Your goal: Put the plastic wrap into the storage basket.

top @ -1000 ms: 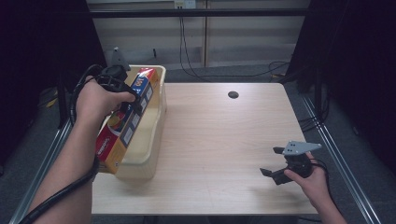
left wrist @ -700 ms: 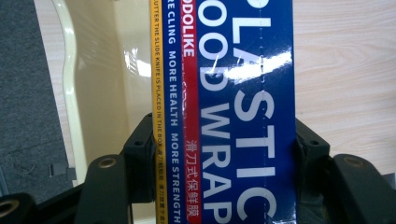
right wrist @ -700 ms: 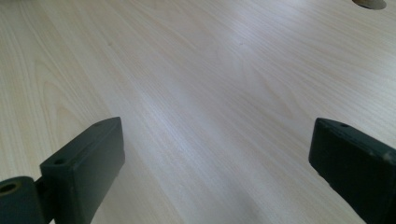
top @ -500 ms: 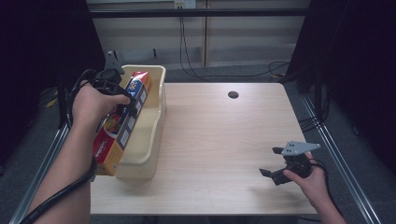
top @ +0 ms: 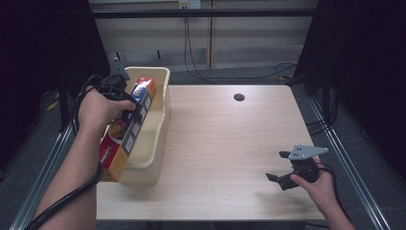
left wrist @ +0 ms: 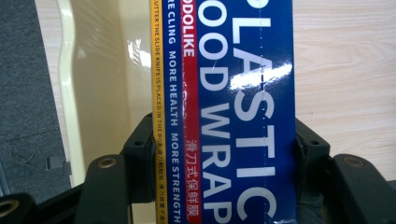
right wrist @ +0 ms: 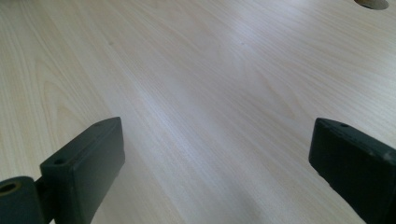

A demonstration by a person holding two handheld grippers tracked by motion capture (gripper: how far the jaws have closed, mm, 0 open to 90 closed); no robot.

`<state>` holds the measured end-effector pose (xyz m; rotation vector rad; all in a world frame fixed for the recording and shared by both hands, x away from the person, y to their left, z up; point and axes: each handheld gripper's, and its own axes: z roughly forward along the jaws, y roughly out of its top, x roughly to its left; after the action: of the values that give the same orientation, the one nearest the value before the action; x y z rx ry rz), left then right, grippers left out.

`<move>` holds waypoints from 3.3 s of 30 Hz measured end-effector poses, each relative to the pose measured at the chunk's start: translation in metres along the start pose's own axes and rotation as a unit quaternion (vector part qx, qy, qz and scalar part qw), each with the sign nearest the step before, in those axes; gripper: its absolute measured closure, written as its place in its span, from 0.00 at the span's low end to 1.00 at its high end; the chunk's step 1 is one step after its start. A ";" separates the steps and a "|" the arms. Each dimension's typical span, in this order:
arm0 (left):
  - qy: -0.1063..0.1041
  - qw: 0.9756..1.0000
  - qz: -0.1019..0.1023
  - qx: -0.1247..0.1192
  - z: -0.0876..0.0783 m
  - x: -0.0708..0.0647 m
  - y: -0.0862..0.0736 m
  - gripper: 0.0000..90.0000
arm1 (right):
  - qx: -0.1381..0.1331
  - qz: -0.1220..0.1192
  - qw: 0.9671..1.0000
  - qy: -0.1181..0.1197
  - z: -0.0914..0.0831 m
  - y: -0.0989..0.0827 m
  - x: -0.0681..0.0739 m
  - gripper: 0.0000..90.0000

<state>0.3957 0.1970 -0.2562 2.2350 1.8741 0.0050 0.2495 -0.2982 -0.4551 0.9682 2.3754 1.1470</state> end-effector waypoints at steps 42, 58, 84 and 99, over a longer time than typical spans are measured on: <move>-0.010 0.999 -0.008 0.033 0.049 0.002 -0.001 0.45 | 0.001 -0.004 1.000 -0.002 0.001 0.001 0.002 0.04; -0.008 0.999 -0.015 0.038 0.063 0.002 0.003 0.44 | 0.000 -0.003 1.000 0.000 0.001 0.001 0.002 0.04; -0.012 0.998 -0.019 0.057 0.079 0.003 0.007 0.44 | 0.001 -0.006 1.000 0.004 0.002 0.000 0.002 0.04; -0.018 0.999 -0.027 0.031 0.068 0.008 0.009 0.42 | 0.003 -0.007 1.000 0.005 0.003 0.000 0.002 0.04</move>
<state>0.4163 0.1916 -0.3221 2.2071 1.9399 -0.1028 0.2499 -0.2945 -0.4569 0.9486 2.3917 1.1428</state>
